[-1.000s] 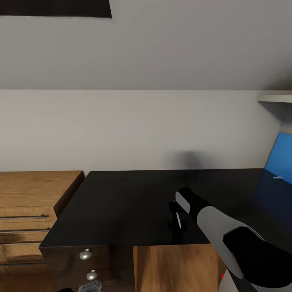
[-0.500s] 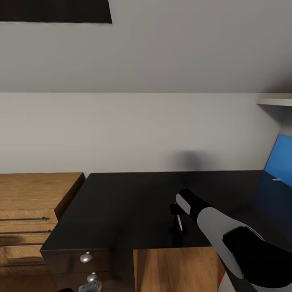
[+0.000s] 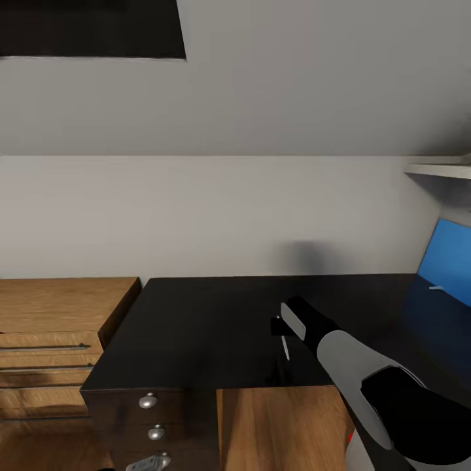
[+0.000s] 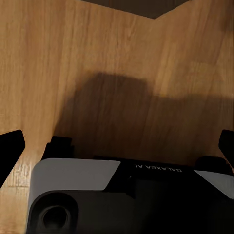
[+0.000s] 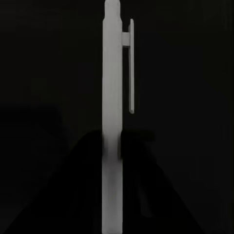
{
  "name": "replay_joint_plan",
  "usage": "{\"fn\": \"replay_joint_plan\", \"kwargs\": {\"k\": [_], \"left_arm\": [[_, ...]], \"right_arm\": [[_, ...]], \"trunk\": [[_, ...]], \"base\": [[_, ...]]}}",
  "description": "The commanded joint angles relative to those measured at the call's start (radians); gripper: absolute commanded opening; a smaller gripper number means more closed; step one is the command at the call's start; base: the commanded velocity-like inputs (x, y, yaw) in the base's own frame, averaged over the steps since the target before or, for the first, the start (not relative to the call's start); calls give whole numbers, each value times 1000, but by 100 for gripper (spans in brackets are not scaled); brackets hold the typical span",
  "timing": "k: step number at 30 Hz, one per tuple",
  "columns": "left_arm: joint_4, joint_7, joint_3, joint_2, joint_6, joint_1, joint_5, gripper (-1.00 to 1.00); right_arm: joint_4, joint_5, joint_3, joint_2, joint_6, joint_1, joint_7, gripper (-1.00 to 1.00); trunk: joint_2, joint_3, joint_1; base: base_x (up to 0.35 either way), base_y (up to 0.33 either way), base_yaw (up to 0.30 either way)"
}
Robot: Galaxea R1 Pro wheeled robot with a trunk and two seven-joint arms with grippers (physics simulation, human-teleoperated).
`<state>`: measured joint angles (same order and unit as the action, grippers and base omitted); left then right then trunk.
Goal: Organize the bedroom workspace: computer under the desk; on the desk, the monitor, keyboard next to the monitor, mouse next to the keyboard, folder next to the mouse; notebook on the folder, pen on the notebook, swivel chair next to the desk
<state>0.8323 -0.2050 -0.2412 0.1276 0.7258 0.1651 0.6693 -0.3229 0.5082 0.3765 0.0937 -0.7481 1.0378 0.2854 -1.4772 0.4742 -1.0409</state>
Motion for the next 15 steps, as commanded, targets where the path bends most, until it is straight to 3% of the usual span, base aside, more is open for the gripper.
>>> {"fn": "replay_joint_plan", "kwargs": {"k": [1, 9, 15], "left_arm": [[0, -9, -4, 1, 1, 1, 11, 100], [-33, -9, -5, -1, 0, 1, 10, 100], [-41, -7, -6, 0, -60, 1, 5, 100]], "right_arm": [[-3, 12, 8, 0, -2, 1, 7, -100], [-18, 12, 8, 0, -1, 1, 8, -100], [-105, 12, 6, -1, -6, -3, 10, -100]], "trunk": [[7, -2, 5], [63, -27, 35], [105, -46, 58]], "base": [[-332, 0, 0], [-332, 0, 0], [-42, 0, 0]]}}
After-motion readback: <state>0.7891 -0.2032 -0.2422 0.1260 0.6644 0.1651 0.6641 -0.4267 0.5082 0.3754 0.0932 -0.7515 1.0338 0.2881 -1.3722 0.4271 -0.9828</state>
